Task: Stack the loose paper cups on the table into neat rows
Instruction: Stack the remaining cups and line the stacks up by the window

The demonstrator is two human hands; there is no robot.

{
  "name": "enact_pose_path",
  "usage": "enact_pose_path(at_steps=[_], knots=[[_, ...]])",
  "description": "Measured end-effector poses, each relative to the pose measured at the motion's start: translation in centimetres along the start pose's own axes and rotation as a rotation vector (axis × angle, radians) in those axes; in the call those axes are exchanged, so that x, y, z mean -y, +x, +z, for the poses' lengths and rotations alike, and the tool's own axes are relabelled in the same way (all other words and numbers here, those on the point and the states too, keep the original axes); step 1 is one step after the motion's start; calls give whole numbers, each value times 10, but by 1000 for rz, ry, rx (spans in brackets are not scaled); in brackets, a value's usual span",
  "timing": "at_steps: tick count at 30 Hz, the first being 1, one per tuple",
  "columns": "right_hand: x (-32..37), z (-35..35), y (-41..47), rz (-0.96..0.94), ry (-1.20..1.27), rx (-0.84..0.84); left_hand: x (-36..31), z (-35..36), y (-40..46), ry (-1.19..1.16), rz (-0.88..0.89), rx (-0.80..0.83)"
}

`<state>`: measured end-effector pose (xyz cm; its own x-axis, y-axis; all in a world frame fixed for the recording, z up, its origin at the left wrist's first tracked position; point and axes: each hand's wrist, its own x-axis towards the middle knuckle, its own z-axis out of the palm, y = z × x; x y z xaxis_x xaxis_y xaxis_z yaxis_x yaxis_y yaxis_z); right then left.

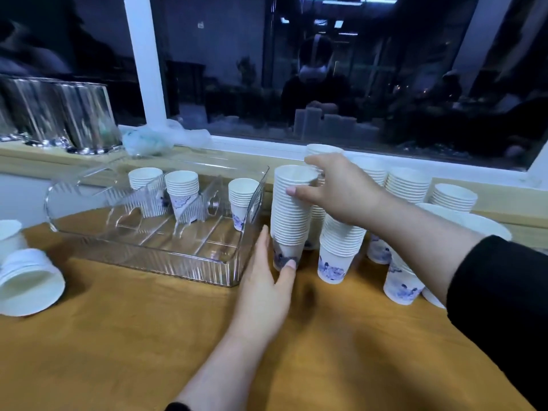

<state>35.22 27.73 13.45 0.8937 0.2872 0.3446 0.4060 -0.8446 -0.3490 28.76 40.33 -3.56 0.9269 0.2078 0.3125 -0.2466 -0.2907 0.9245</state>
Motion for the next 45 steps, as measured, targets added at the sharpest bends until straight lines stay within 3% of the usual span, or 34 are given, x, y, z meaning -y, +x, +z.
enact_pose_path(at_steps=[7, 14, 17, 20, 25, 33, 38, 45], knots=[[4, -2, -23, -54, -74, -62, 0, -2, 0, 15, 29, 7], [37, -6, -78, -214, 326, -370, -36, -45, -49, 182, 323, -263], [77, 23, -125, -225, 546, -317, -47, -91, -81, 263, 435, -360], [117, 77, -163, -214, 668, -133, -47, -145, -108, 345, 482, -401], [164, 166, -186, -42, 822, 142, -34, -230, -149, 418, 385, -563], [219, 226, -145, -210, 564, 104, 0, -346, -159, 521, 156, -1006], [241, 251, -100, -237, 471, 145, 23, -380, -149, 276, -135, -873], [255, 274, -62, -304, 395, 136, 33, -379, -144, 210, -232, -771]])
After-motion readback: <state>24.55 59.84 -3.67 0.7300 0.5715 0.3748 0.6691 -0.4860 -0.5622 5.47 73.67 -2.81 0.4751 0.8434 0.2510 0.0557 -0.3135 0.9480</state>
